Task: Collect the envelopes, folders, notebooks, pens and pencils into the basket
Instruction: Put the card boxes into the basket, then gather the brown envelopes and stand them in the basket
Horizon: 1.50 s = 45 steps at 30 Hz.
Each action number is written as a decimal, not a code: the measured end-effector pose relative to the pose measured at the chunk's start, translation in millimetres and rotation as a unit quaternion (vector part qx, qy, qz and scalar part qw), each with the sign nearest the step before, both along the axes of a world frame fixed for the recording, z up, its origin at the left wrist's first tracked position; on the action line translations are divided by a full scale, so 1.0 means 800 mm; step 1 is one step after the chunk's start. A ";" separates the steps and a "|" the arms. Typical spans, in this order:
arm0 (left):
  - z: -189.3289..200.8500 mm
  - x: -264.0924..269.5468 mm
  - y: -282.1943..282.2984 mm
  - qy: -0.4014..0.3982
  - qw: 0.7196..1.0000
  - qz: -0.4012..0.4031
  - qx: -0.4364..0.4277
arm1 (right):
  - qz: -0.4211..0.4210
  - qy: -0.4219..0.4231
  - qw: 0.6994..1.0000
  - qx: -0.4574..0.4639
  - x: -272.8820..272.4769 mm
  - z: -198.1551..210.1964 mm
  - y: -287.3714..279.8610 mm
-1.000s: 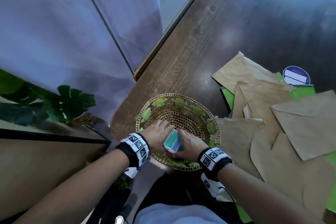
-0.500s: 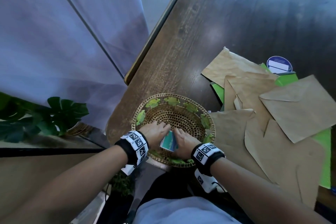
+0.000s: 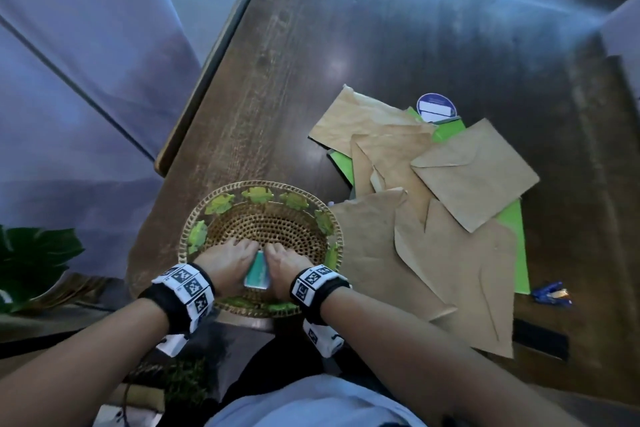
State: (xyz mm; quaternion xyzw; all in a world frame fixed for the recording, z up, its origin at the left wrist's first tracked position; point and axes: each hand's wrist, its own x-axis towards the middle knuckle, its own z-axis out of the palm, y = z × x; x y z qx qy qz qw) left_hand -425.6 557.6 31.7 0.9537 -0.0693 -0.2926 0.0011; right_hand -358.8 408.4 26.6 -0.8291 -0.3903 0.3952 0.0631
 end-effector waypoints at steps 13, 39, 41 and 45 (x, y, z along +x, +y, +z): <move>0.023 0.006 -0.007 -0.003 0.999 -0.025 0.026 | -0.015 0.005 1.000 0.016 -0.004 -0.010 -0.002; 0.027 0.019 -0.025 0.061 0.997 0.001 0.037 | -0.033 0.065 0.997 0.032 0.021 -0.001 -0.033; 0.027 0.019 -0.027 0.067 0.997 0.016 0.034 | -0.047 0.069 0.996 0.036 0.029 0.000 -0.043; 0.034 0.023 -0.041 0.046 0.998 0.030 -0.008 | -0.092 0.041 0.993 0.067 0.052 0.012 -0.082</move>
